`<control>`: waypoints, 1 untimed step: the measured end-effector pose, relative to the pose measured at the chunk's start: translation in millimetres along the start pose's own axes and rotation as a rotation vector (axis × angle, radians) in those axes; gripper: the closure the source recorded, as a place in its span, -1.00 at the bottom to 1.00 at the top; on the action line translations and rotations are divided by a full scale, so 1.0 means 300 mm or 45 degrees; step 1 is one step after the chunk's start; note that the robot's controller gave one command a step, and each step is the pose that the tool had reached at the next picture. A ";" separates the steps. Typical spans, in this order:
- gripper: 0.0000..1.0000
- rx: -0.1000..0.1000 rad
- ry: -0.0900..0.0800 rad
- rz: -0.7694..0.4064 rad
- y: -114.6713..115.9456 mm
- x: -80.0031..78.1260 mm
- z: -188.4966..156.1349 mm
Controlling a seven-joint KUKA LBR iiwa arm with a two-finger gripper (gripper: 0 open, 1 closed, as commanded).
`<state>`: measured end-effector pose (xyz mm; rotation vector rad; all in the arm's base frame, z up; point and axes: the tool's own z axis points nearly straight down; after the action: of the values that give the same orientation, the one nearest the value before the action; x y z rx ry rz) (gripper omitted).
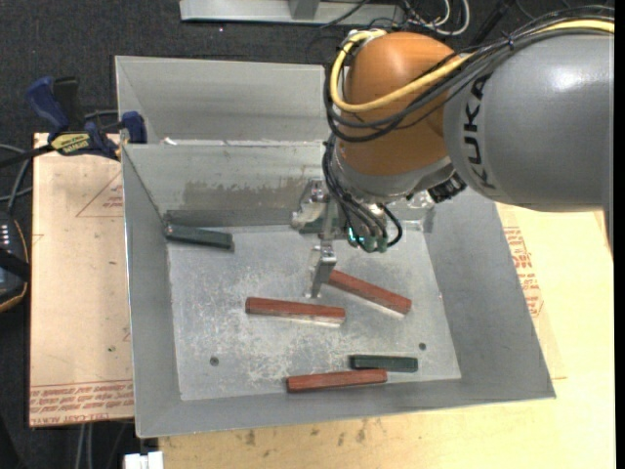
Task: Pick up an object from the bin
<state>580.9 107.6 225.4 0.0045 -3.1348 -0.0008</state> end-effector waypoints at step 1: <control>-1.00 -0.001 -0.010 0.003 -0.002 -0.005 -0.015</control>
Offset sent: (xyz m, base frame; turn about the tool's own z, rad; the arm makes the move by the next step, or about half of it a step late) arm -0.0489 -0.0300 -0.1554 0.0900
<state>582.5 107.0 229.8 0.0003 -3.1427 -0.0019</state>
